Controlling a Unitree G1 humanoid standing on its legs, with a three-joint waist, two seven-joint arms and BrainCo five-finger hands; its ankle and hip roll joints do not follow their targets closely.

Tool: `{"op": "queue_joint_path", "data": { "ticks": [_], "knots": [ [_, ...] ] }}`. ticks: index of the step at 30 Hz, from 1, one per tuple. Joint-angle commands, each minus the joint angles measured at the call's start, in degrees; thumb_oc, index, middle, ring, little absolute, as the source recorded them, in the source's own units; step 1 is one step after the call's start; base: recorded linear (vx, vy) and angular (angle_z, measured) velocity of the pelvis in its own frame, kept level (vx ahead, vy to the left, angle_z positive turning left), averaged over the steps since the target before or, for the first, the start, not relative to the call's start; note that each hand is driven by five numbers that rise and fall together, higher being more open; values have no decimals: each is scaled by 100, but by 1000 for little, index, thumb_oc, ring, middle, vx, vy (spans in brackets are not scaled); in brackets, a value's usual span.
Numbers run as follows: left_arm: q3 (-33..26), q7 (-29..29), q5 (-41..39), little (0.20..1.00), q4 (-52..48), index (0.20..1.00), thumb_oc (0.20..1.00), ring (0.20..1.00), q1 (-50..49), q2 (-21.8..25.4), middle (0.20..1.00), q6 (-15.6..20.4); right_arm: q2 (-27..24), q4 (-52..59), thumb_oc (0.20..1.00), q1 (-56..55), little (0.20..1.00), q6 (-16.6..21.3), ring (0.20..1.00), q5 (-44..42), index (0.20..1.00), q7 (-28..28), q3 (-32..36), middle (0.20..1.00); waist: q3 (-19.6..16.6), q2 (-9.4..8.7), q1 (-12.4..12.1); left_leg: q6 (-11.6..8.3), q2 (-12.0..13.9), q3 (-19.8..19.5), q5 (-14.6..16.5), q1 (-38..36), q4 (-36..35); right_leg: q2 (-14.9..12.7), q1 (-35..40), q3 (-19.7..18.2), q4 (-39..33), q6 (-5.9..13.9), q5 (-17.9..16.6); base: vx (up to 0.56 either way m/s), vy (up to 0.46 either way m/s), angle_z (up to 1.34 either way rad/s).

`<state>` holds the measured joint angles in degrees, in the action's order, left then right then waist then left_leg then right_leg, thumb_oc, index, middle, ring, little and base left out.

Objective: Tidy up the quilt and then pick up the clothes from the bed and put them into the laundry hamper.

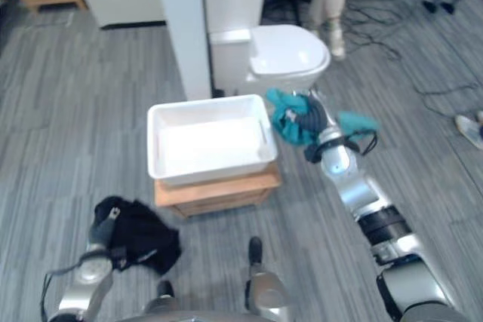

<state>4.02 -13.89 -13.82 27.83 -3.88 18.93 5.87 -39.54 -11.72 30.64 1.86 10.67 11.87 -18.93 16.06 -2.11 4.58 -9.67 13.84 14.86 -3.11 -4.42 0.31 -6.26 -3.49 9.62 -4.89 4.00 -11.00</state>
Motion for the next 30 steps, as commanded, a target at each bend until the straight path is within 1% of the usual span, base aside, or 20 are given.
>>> {"op": "queue_joint_path", "data": {
  "ticks": [1,2,8,9,10,12,13,14,16,17,18,20,21,22,24,25,26,27,28,30],
  "knots": [
    [-37,-147,-178,200,-288,200,200,200,159,546,200,445,80,396,200,817,200,294,200,-41,200,95,-320,200,-166,-170,-168,33,-139,210,-109,220,-386,-494,272,-225,-11,657,907,11,-4,68],
    [-25,-79,-178,200,-368,200,200,200,127,545,200,434,34,453,200,1007,200,305,200,-42,200,78,-385,200,-207,-111,-117,56,-135,231,-83,201,-508,-466,232,-190,-11,657,901,8,16,36],
    [6,48,-67,200,-728,200,200,200,57,763,200,475,120,405,200,1755,200,351,200,-53,200,-35,-727,200,-183,-150,-180,54,-72,274,-95,248,-531,-428,89,-180,-11,668,761,-18,-26,5],
    [26,-3,105,200,-1023,200,200,200,175,996,200,587,70,309,200,2108,200,361,200,0,200,-46,-861,200,7,-129,-251,28,-65,219,-155,406,-531,-448,-113,-192,-11,693,677,-135,-36,-5],
    [15,-5,109,200,-1034,200,200,200,185,993,200,579,74,286,200,2143,200,368,200,-3,200,-43,-870,200,9,-129,-245,29,-65,217,-161,426,-531,-448,-133,-192,-11,692,671,-208,-40,-6],
    [-48,77,-107,200,-1635,200,200,200,215,1100,200,776,82,-10,200,2441,200,344,200,89,200,25,-1019,200,206,-67,-339,4,-92,163,-207,666,-531,-477,-393,-187,-11,717,576,-184,-4,5],
    [-77,243,-401,200,-2300,200,200,200,268,1220,200,1007,199,-660,200,2588,200,310,200,102,200,106,-1165,200,299,44,-426,-3,-117,122,-269,881,-531,-501,-595,-161,-11,745,503,-133,17,25],
    [-86,249,-410,200,-2318,200,200,200,260,1224,200,999,207,-691,200,2609,200,327,200,99,200,115,-1174,200,291,43,-426,-2,-115,122,-271,895,-531,-500,-610,-162,-11,745,498,-111,21,21],
    [-134,477,-652,200,-2971,200,200,200,450,1379,200,1218,188,-1039,200,2491,200,305,200,-11,200,152,-1150,200,376,177,-481,-9,-141,87,-286,1023,-531,-535,-710,-151,-11,781,477,-88,23,15],
    [-222,604,-755,200,-3389,200,200,200,672,1543,200,1307,36,-1013,200,2201,200,288,200,-113,200,124,-1015,200,418,324,-472,-23,-161,93,-314,1130,-531,-577,-806,-147,-11,812,460,-91,24,17],
    [-212,608,-759,200,-3397,200,200,200,677,1548,200,1300,22,-994,200,2180,200,283,200,-114,200,117,-994,200,410,326,-481,-23,-160,87,-316,1140,-531,-576,-813,-141,-11,812,459,-74,22,29],
    [-271,598,-626,200,-3659,200,200,200,847,1637,200,1339,-133,-864,200,1860,200,232,200,-165,200,14,-831,200,417,428,-434,-33,-172,106,-331,1150,-531,-605,-831,-144,-11,831,464,-27,15,18],
    [-261,594,-618,200,-3674,200,200,200,843,1636,200,1329,-147,-833,231,1829,231,220,231,-164,231,4,-806,231,414,431,-441,-33,-171,101,-331,1150,-531,-605,-828,-139,-11,831,465,-21,40,3],
    [-215,663,-474,200,-3936,200,200,200,880,1632,200,1335,-204,-724,1000,1542,1000,211,1000,-112,1000,-76,-705,1000,396,485,-366,-30,-175,134,-320,1096,-531,-615,-795,-147,-11,832,473,-2,44,0],
    [-77,857,-500,200,-4275,200,200,200,850,1575,200,1299,-137,-512,1000,978,1000,188,1000,-87,1000,-237,-555,1000,349,482,-264,-22,-173,172,-269,971,-531,-609,-703,-174,-11,828,502,33,33,3],
    [-31,955,-334,200,-4516,200,200,200,840,1576,200,1251,-27,-250,1000,574,1000,189,1000,62,1000,-400,-488,1000,270,438,-152,-5,-167,206,-204,853,-531,-594,-629,-197,-11,818,529,55,3,2],
    [-25,953,-325,200,-4537,200,200,200,816,1581,200,1237,-22,-212,1000,527,1000,175,1000,76,1000,-413,-463,1000,265,429,-162,-5,-168,210,-198,836,-531,-595,-614,-199,-11,820,534,119,2,-3],
    [-94,830,137,200,-4455,200,200,200,831,1589,200,1270,83,72,1000,-78,1000,288,1000,185,1000,-472,-257,1000,161,357,12,3,-151,281,-128,677,-531,-575,-525,-236,-11,813,561,80,7,-7],
    [-46,806,169,200,-4450,200,200,200,822,1599,200,1277,84,139,1000,-176,1000,274,1000,201,1000,-490,-199,1000,152,342,-21,3,-155,288,-120,647,-531,-579,-500,-241,-11,816,569,117,15,-18],
    [-160,570,694,200,-4476,200,200,200,952,1584,200,1258,33,702,1000,-1143,1000,406,1000,260,1000,-576,289,1000,75,240,180,4,-144,367,-39,476,-531,-554,-407,-292,-11,819,603,84,15,-28]
  ]
}}
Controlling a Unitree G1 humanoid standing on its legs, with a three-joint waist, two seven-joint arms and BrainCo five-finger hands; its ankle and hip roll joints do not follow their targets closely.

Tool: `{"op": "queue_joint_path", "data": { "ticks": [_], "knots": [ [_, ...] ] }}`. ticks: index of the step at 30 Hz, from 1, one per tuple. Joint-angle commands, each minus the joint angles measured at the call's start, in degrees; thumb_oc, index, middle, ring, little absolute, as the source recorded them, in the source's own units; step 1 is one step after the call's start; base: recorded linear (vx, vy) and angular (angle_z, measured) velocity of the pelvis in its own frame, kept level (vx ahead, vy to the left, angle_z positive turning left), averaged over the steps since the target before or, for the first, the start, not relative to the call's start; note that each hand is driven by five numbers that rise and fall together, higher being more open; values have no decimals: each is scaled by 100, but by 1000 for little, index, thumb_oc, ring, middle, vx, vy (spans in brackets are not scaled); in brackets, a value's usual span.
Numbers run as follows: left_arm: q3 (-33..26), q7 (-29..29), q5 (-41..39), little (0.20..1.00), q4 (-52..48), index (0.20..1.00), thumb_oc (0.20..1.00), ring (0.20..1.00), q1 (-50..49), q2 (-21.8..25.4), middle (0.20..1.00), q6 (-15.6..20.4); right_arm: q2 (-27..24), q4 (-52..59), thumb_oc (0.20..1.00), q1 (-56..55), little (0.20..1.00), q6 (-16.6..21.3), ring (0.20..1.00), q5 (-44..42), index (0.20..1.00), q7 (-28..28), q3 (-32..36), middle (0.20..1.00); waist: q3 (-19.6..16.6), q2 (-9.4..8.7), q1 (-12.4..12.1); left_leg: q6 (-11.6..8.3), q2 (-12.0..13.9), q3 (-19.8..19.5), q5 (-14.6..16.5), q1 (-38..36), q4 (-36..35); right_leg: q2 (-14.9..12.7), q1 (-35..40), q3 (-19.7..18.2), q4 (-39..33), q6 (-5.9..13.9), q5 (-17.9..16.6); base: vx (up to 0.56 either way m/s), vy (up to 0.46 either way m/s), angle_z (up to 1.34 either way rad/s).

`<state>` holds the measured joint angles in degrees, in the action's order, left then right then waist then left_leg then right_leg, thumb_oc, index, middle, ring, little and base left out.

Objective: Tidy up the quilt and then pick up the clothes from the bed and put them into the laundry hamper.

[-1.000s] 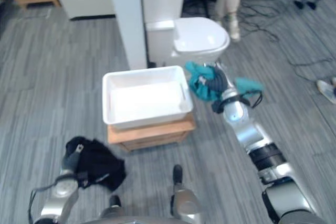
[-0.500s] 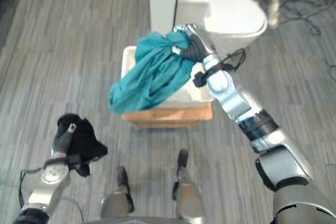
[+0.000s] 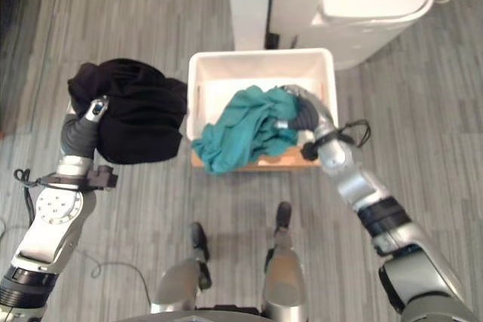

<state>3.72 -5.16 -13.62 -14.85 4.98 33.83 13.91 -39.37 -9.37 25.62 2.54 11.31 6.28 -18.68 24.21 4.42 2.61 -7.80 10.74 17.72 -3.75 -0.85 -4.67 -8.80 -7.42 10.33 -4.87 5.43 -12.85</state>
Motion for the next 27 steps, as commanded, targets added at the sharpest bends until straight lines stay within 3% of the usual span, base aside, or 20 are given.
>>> {"op": "queue_joint_path", "data": {
  "ticks": [1,2,5,6,7,11,17,18,22,24,25,27],
  "knots": [
    [-143,-392,872,200,-144,200,200,200,167,53,200,425,10,748,1000,-1161,1000,410,1000,191,1000,-60,547,1000,-772,-462,481,-182,172,120,50,50,-33,-289,22,-393,-13,674,804,58,7,-23],
    [-128,-395,875,200,-142,200,200,200,173,54,200,426,8,765,1000,-1183,1000,404,1000,192,1000,-67,566,1000,-779,-462,467,-182,171,122,46,54,-33,-289,15,-396,-13,673,799,83,10,-16],
    [160,-755,1924,200,724,200,200,200,802,-57,200,58,260,1283,1000,-2960,1000,683,1000,-107,1000,-190,1372,1000,-864,-610,1029,-191,186,343,151,-177,-33,-263,68,-527,-13,712,783,81,26,-20],
    [342,-791,2153,200,1190,200,200,200,987,-73,200,-61,334,1291,1000,-3207,1000,691,1000,-185,1000,-207,1480,1000,-878,-617,1100,-195,180,388,203,-215,-33,-269,71,-549,-13,740,795,-6,19,-26],
    [371,-807,2162,200,1225,200,200,200,1022,-77,200,-47,339,1304,1000,-3222,1000,690,1000,-186,1000,-211,1503,1000,-879,-622,1081,-192,178,391,167,-193,-33,-270,47,-556,-13,729,764,13,29,-42],
    [839,-1402,2892,200,3033,200,200,200,2042,-67,200,-574,437,1267,1000,-3450,1000,753,1000,-274,1000,-130,1427,1000,-830,-709,1539,-184,116,665,264,-114,-33,-246,-363,-897,-13,863,607,-60,43,-42],
    [1200,-1905,3150,200,4661,200,200,200,3098,157,200,-855,408,1305,1000,-3366,1000,892,1000,-326,1000,8,1194,1000,-786,-811,1779,-189,70,884,166,293,-33,-200,-1016,-1198,-12,907,382,-92,25,-54],
    [1354,-1839,2988,1000,5134,1000,1000,1000,3360,150,1000,-850,399,1230,1000,-3343,1000,882,1000,-332,1000,59,1136,1000,-725,-822,1827,-198,70,892,121,354,-33,-214,-1082,-1200,-7,904,365,-45,5,-31],
    [1345,-1613,2651,1000,5278,1000,1000,1000,3281,82,1000,-808,436,1012,1000,-3279,1000,779,1000,-219,1000,125,1061,1000,-609,-828,1837,-208,74,931,89,338,-33,-224,-1066,-1192,-12,917,379,-8,7,-12],
    [1087,-1451,1740,1000,5131,1000,1000,1000,2943,-257,1000,-646,537,658,1000,-3200,1000,608,1000,-119,1000,157,965,1000,-598,-810,1802,-225,89,954,82,246,-33,-237,-970,-1161,-12,903,397,52,-3,-5],
    [1079,-1447,1737,1000,5122,1000,1000,1000,2932,-254,1000,-649,534,654,1000,-3197,1000,610,1000,-118,1000,159,957,1000,-597,-810,1808,-226,90,954,83,241,-33,-236,-964,-1160,-13,903,398,45,-8,-5],
    [828,-1388,985,1000,4858,1000,1000,1000,2556,-535,1000,-506,608,491,1000,-3177,1000,511,1000,-88,1000,178,962,1000,-628,-780,1758,-234,100,947,86,155,-33,-258,-880,-1124,-12,881,417,36,-10,-2]
  ]
}}
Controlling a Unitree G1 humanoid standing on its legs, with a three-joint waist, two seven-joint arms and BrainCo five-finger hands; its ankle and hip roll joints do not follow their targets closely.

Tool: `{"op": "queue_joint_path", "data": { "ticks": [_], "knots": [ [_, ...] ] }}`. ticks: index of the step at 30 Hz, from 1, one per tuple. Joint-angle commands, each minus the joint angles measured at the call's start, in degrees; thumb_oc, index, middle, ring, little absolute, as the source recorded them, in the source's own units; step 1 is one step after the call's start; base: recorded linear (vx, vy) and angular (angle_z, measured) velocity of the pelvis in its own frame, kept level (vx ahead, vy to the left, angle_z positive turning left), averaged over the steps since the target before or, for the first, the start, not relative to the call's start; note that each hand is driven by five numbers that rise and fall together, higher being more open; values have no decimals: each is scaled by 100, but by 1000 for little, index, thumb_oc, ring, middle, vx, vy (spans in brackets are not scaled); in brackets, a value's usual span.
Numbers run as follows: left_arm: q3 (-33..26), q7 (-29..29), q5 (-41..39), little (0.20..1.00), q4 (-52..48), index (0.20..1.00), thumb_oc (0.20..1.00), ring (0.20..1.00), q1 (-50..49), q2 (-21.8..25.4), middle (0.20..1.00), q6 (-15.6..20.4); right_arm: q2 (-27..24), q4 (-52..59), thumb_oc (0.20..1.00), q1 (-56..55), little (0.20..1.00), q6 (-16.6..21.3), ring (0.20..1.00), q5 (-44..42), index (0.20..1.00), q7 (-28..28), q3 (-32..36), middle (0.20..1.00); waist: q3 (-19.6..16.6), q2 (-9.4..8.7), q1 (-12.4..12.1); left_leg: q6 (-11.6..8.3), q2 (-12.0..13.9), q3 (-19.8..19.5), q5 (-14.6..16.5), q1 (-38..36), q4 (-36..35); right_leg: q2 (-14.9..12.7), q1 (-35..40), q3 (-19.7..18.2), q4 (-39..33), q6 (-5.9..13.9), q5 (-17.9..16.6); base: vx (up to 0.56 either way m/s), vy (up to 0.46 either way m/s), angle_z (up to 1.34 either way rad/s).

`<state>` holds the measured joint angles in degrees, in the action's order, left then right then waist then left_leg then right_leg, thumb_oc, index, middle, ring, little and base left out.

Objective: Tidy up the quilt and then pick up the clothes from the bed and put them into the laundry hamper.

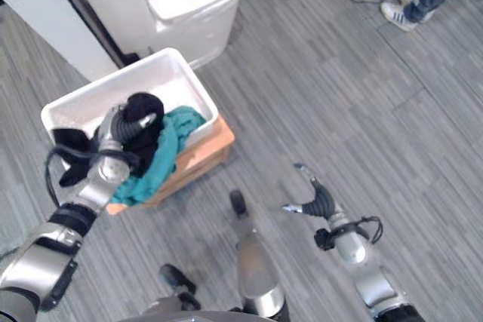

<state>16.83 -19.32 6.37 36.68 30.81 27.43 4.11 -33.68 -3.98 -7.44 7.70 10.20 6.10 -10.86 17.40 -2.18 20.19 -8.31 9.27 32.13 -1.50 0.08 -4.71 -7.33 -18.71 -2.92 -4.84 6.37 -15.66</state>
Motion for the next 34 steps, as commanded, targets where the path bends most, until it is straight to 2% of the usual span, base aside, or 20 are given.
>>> {"op": "queue_joint_path", "data": {
  "ticks": [1,3,4,5,6,8,11,12,15,17,20,26,29,34],
  "knots": [
    [-494,32,-1017,1000,-310,1000,1000,1000,-48,106,1000,468,33,-48,1000,126,1000,-4,1000,22,1000,197,170,1000,50,-117,11,-184,249,-497,-138,57,-29,-403,257,205,-15,787,700,40,-3,8],
    [-854,267,-2260,1000,-700,1000,1000,1000,-570,-126,1000,852,88,-211,1000,155,1000,-97,1000,-15,1000,151,207,1000,-67,-42,-69,-182,255,-509,-125,-78,-29,-412,444,271,-15,744,763,82,13,16],
    [-1011,397,-2627,1000,-880,1000,1000,1000,-815,-124,1000,949,77,-229,1000,146,1000,-127,1000,-4,1000,129,254,1000,-122,-14,-83,-184,260,-520,-110,-138,-29,-400,520,297,-15,726,791,82,14,19],
    [-1012,398,-2627,1000,-881,1000,1000,1000,-817,-124,1000,948,77,-229,1000,146,1000,-128,1000,-4,1000,129,253,1000,-122,-14,-82,-184,260,-521,-110,-139,-29,-400,521,298,-15,726,791,126,21,16],
    [-1453,434,-2856,1000,-1159,1000,1000,1000,-1346,41,1000,1080,91,-360,1000,128,1000,-162,1000,15,1000,2,337,1000,-275,50,-248,-185,283,-545,-77,-306,-29,-379,768,387,-15,680,873,129,14,11],
    [-1564,377,-2804,1000,-1194,1000,1000,1000,-1476,110,1000,1074,100,-421,1000,117,1000,-167,1000,46,1000,-14,334,1000,-321,53,-287,-184,287,-567,-59,-364,-29,-372,859,407,-16,670,899,94,13,3],
    [-1979,273,-2430,1000,-1194,1000,1000,1000,-1913,513,1000,1036,82,-659,1000,173,1000,-179,1000,226,1000,-48,292,1000,-474,74,-529,-195,325,-652,-30,-518,-29,-367,1149,554,-16,654,974,78,6,19],
    [-1985,273,-2428,1000,-1199,1000,1000,1000,-1921,515,1000,1034,85,-665,1000,178,1000,-176,1000,228,1000,-45,284,1000,-471,70,-521,-196,325,-655,-30,-522,-29,-368,1156,557,-16,654,976,29,-13,10],
    [-2346,168,-2344,1000,-980,1000,1000,1000,-2300,671,1000,1005,144,-1047,1000,192,1000,-217,1000,355,1000,-8,230,1000,-559,39,-699,-201,352,-766,-69,-549,-29,-364,1305,698,-16,628,997,39,-17,25],
    [-2559,284,-2547,1000,-797,1000,1000,1000,-2726,560,1000,926,223,-1307,1000,185,1000,-300,1000,425,1000,-4,213,1000,-604,17,-810,-199,364,-845,-65,-562,-29,-362,1394,778,-16,616,1026,24,-9,30],
    [-2691,601,-2917,1000,-251,1000,1000,1000,-3390,101,1000,790,469,-1970,1000,227,1000,-466,1000,457,1000,45,187,1000,-644,-1,-950,-176,364,-950,-63,-576,-29,-371,1529,878,-16,589,1083,39,17,24],
    [-2477,838,-2658,1000,2345,1000,1000,1000,-3742,-794,1000,312,1103,-3467,1000,600,1000,-653,1000,546,1000,229,-141,1000,-718,-4,-1124,-115,318,-1113,3,-627,-29,-398,1699,964,-16,550,1165,44,33,21],
    [-2392,876,-2453,1000,3239,1000,1000,1000,-3767,-1044,1000,148,1424,-4122,1000,760,1000,-655,1000,361,1000,323,-282,1000,-755,-16,-1182,-94,283,-1157,25,-626,-29,-407,1733,976,-16,542,1181,22,42,4],
    [-2232,897,-2151,1000,3799,1000,1000,1000,-3724,-1128,1000,-28,1751,-5005,1000,985,1000,-671,1000,146,1000,414,-521,1000,-804,-48,-1264,-70,247,-1223,58,-619,-29,-422,1758,989,-16,539,1183,16,29,10]
  ]
}}
